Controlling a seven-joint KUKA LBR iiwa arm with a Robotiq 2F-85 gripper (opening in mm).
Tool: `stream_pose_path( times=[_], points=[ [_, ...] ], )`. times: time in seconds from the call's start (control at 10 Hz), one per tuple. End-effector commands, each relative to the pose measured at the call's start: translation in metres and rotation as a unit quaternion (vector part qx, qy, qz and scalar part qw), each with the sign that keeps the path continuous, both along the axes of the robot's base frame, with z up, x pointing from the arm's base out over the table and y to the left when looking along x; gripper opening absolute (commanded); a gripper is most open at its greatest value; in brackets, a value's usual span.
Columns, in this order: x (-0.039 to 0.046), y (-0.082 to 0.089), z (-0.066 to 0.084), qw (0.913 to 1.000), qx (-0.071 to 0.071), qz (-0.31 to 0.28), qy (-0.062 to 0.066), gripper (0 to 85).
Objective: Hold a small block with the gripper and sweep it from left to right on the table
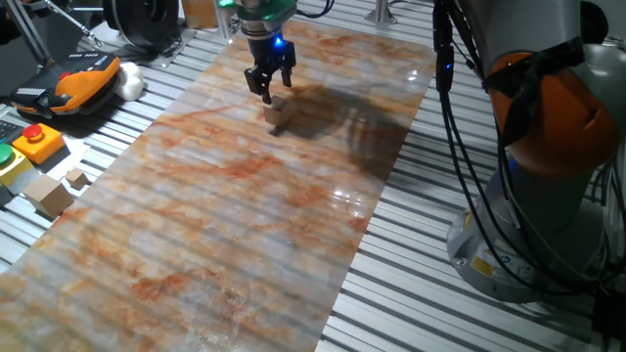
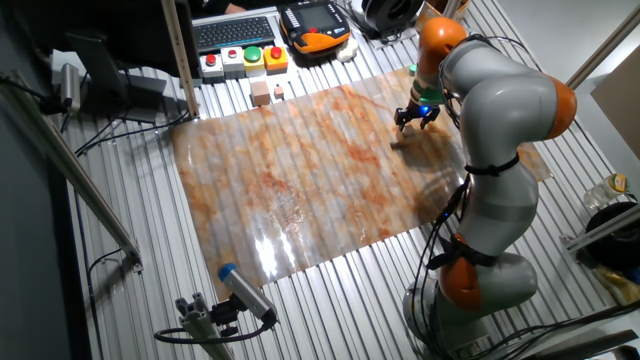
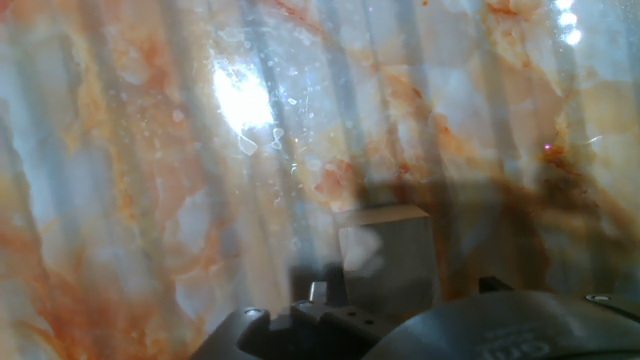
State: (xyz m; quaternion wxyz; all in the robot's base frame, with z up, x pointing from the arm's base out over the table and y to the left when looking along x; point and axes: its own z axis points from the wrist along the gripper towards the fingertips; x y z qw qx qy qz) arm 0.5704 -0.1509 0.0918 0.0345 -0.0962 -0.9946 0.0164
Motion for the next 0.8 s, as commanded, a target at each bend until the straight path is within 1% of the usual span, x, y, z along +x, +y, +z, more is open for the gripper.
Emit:
stream_pose_path(
  times=[0.0,0.4,0.7],
  points=[
    [0.0000,0.0000,0.0001,1.0000,0.000,-0.001,0.001,68.0],
    [0.0000,0.0000,0.0001,1.0000,0.001,-0.006,-0.002,68.0],
    [0.0000,0.0000,0.0001,0.9999,-0.002,-0.015,-0.004,68.0]
  ],
)
